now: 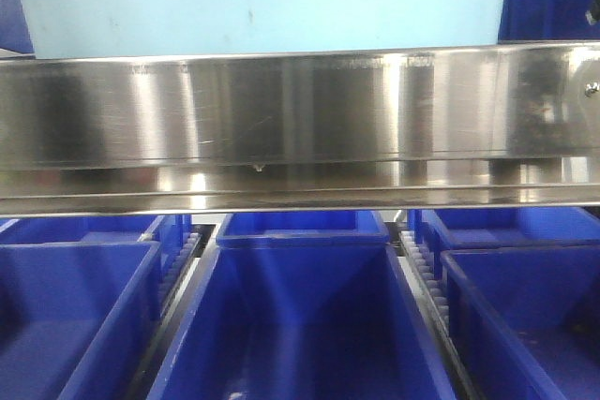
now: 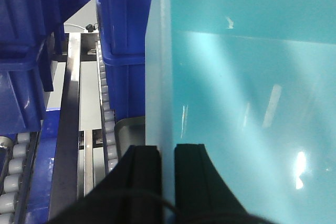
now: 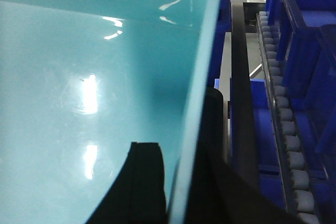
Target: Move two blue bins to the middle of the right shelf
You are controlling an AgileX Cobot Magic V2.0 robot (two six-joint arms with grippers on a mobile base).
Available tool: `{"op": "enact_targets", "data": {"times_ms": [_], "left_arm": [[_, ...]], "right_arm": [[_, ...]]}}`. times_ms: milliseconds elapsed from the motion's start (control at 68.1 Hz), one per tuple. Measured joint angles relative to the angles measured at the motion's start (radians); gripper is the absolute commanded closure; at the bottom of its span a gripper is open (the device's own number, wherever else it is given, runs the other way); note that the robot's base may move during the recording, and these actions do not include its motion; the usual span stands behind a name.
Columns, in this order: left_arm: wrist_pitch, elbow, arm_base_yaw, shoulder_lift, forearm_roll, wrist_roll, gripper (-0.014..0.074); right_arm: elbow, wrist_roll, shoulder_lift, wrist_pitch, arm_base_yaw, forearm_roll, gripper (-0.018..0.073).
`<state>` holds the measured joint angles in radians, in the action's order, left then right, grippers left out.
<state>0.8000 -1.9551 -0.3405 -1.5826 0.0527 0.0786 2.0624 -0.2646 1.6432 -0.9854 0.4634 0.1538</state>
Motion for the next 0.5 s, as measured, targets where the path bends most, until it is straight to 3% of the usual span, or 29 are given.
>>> {"op": "enact_targets", "data": {"times_ms": [499], "left_arm": [[0.000, 0.000, 0.000, 0.000, 0.000, 0.000, 0.0707]], "right_arm": [[0.000, 0.000, 0.000, 0.000, 0.000, 0.000, 0.0713]]}}
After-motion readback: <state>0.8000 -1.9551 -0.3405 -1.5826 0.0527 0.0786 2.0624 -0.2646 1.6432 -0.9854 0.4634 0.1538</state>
